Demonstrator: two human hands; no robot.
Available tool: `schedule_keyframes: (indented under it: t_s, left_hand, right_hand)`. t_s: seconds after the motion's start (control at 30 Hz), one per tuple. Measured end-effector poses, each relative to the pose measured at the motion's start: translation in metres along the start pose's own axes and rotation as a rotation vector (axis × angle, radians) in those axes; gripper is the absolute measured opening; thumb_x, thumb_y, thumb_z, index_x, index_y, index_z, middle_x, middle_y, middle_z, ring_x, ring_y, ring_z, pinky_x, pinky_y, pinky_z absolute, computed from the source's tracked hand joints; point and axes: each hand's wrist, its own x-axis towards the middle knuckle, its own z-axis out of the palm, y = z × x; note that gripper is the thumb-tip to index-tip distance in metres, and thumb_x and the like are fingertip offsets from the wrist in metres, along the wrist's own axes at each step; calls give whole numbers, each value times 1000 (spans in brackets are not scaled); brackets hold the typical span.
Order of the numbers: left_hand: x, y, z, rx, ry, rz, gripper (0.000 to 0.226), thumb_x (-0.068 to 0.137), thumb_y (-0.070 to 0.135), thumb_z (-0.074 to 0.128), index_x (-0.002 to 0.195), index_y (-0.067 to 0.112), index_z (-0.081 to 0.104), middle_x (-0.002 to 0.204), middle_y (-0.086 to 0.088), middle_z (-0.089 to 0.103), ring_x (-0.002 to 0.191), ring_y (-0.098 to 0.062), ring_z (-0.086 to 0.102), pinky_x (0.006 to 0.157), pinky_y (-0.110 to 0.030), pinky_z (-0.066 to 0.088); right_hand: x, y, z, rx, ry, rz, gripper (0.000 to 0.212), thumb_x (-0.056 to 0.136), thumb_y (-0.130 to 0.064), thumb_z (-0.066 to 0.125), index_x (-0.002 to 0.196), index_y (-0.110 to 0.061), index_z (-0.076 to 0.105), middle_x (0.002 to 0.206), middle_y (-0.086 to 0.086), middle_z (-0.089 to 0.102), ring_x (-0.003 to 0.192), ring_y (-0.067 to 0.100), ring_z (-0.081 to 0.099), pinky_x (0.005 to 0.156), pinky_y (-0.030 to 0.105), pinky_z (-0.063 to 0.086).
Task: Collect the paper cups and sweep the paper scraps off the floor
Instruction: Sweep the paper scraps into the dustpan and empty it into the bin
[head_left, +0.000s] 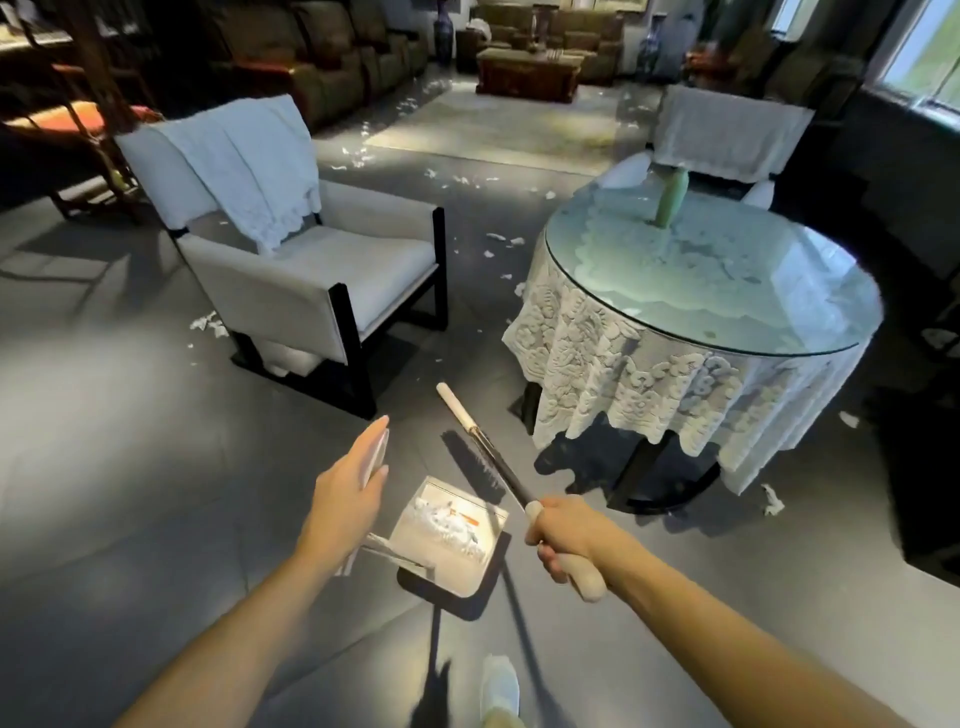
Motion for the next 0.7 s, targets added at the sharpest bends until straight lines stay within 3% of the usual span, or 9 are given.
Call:
schedule_keyframes:
  t_s: [0.07, 0.37, 0.5, 0.7]
  left_hand:
    - [46, 8, -1, -5, 33, 5, 54, 97, 11, 47, 141, 40, 36, 142, 11, 45, 131, -15, 42, 106, -31, 32]
    - [243, 45, -10, -3, 127, 65, 55, 96, 11, 48, 142, 39, 35, 138, 19, 41, 124, -1, 37, 102, -20, 27]
    - [334, 47, -10, -44, 127, 55, 53, 97, 11, 47, 142, 37, 35, 143, 10, 41, 129, -6, 36, 103, -23, 27]
    - [497, 36, 5, -84, 24, 113, 53, 98, 13, 47, 144, 36, 34, 148, 9, 36, 137, -10, 30, 108, -22, 23]
  right_hand:
    - [39, -40, -21, 127, 8, 17, 15, 88, 0, 47, 78, -9, 55, 55, 5, 48, 39, 9, 43, 41, 20, 38]
    - [196, -167, -93, 274, 19, -12, 22, 84, 8, 41, 90, -13, 45, 39, 3, 39, 28, 11, 33, 35, 15, 33]
    - [268, -220, -124, 303, 27, -29, 22, 84, 9, 40, 79, -13, 43, 37, 1, 39, 28, 11, 32, 33, 14, 32]
    - [392, -311, -179, 384, 51, 8, 24, 87, 9, 40, 83, -15, 42, 40, 2, 38, 29, 8, 34, 31, 14, 30]
